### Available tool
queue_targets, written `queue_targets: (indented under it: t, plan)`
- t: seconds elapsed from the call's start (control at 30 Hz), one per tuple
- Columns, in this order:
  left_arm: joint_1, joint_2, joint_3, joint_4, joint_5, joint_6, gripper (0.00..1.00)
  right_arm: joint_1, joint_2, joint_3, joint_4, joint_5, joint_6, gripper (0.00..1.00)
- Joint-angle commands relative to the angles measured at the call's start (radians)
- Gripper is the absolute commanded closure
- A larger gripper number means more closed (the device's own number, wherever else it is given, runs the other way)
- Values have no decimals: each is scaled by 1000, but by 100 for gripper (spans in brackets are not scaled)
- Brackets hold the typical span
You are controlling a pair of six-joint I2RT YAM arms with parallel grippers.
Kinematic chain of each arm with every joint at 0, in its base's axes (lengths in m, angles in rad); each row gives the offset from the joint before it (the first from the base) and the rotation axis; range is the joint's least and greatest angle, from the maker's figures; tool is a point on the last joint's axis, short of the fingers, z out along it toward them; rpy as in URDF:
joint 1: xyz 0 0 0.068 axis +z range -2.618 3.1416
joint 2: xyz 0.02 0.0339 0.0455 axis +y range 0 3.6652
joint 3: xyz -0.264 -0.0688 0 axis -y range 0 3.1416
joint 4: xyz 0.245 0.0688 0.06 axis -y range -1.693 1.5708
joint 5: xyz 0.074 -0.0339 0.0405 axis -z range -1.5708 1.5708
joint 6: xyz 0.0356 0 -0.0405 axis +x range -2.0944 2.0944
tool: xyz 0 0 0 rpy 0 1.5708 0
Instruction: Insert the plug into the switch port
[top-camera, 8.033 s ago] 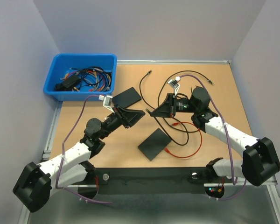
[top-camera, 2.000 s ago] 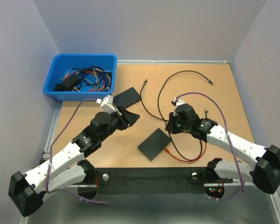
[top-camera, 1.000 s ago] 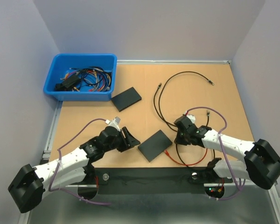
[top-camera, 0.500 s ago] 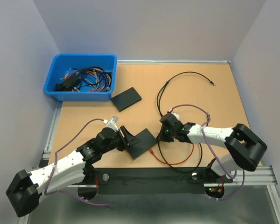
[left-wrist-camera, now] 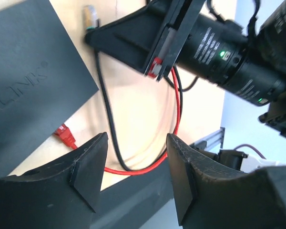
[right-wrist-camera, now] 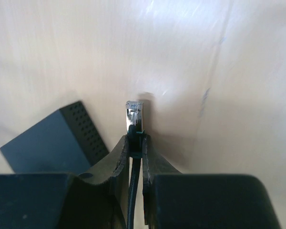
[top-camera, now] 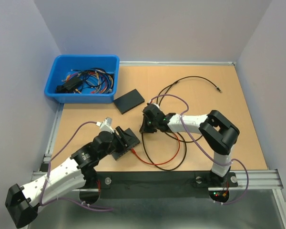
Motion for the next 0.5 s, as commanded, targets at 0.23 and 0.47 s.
queue_targets:
  t: [0.23,0.47]
  plan:
    - [224,26,71,-111,1,118,36,-55,-62,244,-161,90,-469,100]
    - [400,99,114,-111,50,221,35,-32,-233,83,-174,-148,-395,100]
